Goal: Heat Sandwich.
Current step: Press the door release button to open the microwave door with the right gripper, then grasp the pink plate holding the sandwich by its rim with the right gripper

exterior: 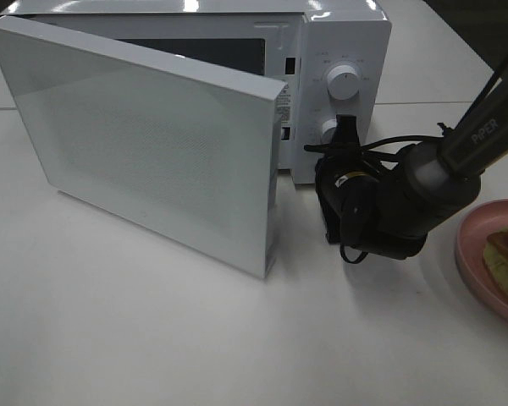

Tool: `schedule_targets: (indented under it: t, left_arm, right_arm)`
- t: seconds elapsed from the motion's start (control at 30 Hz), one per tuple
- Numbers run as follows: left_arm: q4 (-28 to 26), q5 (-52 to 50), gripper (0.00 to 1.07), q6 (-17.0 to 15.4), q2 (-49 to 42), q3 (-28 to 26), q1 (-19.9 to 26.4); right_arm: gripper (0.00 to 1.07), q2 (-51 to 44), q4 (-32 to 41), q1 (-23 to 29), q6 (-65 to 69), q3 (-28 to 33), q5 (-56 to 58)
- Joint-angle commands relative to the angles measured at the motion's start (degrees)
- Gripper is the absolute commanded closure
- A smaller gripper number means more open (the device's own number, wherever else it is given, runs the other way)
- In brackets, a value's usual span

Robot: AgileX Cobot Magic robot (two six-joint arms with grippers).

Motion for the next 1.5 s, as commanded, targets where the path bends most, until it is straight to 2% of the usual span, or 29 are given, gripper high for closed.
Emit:
schedule_targets:
  t: [0.03,0.37,0.5,0.97,1.5]
  left_arm:
    - [0.06,-0.57,0.05,0.06,-1.60,0.23,-0.34]
    - [0.06,-0.57,0.05,0.06,-1.60,0.23,-0.34]
    - [0.06,-0.57,0.05,0.06,-1.60,0.23,-0.34]
    - [0.06,-0.57,0.05,0.06,-1.60,0.23,-0.34]
    - [0.06,-0.57,0.05,0.06,-1.60,0.23,-0.34]
  right_arm:
    - [1.07,-0.46,-2.64,-2.98,-0.97,-4.41,-9.85]
    - [1.06,-1.38,-2.69,-2.92,-0.97,-3.55,-7.22]
    - [1.06,-2.92,-3.50,-2.92,-0.92,-2.35,-2.58]
    - [1.06,-10.26,-6.76,-2.86,-1.38,4.64,9.63]
    - [1.05,-19.65,-6.99,-2.86,-15.58,11.00,27.04]
